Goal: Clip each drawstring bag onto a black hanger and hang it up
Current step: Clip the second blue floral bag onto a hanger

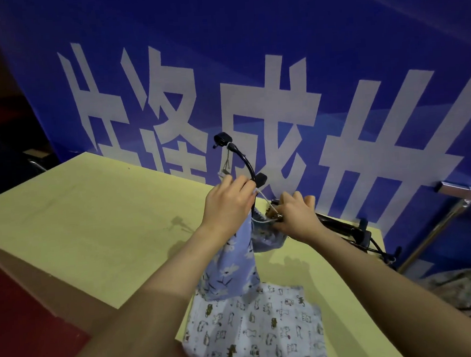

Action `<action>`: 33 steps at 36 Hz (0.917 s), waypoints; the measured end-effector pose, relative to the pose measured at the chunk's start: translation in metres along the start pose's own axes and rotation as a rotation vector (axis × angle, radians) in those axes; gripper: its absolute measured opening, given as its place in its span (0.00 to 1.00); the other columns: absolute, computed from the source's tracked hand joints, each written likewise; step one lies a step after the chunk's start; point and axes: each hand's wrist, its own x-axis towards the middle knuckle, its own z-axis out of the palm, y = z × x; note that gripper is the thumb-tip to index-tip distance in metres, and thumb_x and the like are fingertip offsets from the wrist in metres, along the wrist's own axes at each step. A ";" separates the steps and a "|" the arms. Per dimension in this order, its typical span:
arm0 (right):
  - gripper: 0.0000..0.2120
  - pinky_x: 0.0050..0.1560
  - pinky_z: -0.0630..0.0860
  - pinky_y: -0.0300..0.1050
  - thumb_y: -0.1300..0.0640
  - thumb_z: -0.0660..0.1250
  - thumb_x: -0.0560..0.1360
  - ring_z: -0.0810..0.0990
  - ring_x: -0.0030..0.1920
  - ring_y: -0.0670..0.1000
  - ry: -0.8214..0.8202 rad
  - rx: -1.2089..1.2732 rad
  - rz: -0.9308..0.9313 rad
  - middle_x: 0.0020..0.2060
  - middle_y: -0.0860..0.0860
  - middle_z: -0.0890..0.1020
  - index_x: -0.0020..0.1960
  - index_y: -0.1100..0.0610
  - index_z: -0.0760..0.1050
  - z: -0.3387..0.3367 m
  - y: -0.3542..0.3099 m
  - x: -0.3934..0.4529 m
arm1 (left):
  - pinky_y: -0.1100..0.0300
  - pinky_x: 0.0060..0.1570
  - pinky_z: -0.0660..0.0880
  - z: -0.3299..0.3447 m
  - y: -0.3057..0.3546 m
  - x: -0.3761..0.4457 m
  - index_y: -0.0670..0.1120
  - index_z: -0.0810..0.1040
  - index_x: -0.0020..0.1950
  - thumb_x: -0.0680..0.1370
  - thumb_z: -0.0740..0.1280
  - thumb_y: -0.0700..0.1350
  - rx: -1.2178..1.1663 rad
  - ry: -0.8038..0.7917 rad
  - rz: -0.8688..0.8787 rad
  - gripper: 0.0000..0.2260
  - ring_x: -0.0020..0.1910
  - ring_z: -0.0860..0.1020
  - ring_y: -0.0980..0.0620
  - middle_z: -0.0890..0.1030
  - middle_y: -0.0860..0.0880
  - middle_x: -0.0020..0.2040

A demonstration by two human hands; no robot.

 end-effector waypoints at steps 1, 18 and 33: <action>0.12 0.52 0.57 0.49 0.47 0.63 0.77 0.64 0.54 0.52 0.022 0.014 0.000 0.46 0.48 0.65 0.57 0.48 0.79 0.002 -0.001 0.000 | 0.60 0.26 0.72 0.000 0.000 0.000 0.45 0.78 0.42 0.78 0.59 0.45 0.000 -0.004 -0.002 0.10 0.34 0.74 0.49 0.79 0.49 0.38; 0.14 0.44 0.79 0.45 0.53 0.61 0.80 0.80 0.38 0.51 0.418 1.307 0.366 0.37 0.55 0.81 0.40 0.58 0.78 -0.080 0.002 0.006 | 0.62 0.26 0.70 0.006 0.015 0.010 0.44 0.78 0.38 0.76 0.63 0.52 -0.078 -0.202 -0.009 0.14 0.34 0.76 0.49 0.77 0.48 0.36; 0.24 0.39 0.77 0.57 0.44 0.70 0.72 0.67 0.28 0.51 0.714 1.034 0.156 0.24 0.54 0.67 0.29 0.61 0.68 -0.133 -0.005 0.022 | 0.57 0.25 0.72 -0.016 0.012 0.038 0.40 0.79 0.44 0.57 0.77 0.32 -0.060 -0.544 -0.004 0.18 0.37 0.79 0.42 0.77 0.42 0.41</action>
